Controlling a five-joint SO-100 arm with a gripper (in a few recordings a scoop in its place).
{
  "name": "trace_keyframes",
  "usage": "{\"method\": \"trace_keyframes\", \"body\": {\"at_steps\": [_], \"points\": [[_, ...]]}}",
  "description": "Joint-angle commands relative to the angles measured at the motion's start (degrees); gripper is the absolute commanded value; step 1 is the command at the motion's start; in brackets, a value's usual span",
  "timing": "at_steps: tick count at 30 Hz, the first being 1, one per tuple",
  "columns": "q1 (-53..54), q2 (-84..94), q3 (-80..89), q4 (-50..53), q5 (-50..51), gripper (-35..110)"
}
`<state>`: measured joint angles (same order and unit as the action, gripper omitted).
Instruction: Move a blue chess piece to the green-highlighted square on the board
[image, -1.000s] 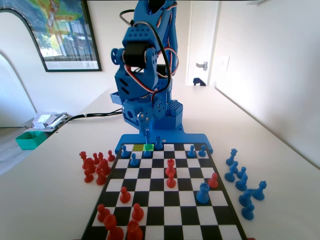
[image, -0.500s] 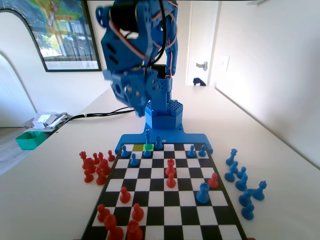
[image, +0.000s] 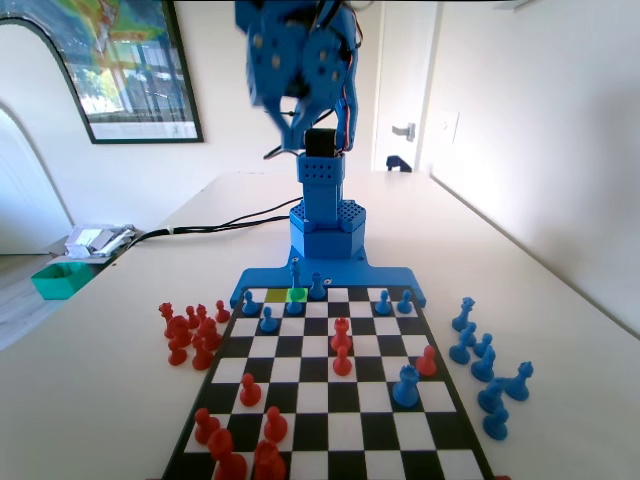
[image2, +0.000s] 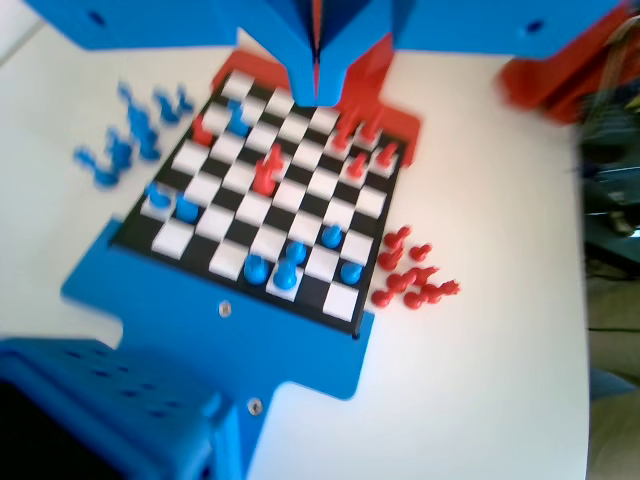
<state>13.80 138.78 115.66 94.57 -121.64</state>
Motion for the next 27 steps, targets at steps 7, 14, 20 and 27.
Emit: {"method": "trace_keyframes", "body": {"at_steps": [7, 14, 20, 27], "points": [[-4.8, 12.8, -9.0, 8.8, 11.8, 1], [-9.8, 22.7, -2.2, 6.3, 18.1, 1], [-12.2, 28.7, 3.7, 1.7, 20.2, 1], [-13.4, 33.7, 8.7, -3.2, 21.2, 1]]}}
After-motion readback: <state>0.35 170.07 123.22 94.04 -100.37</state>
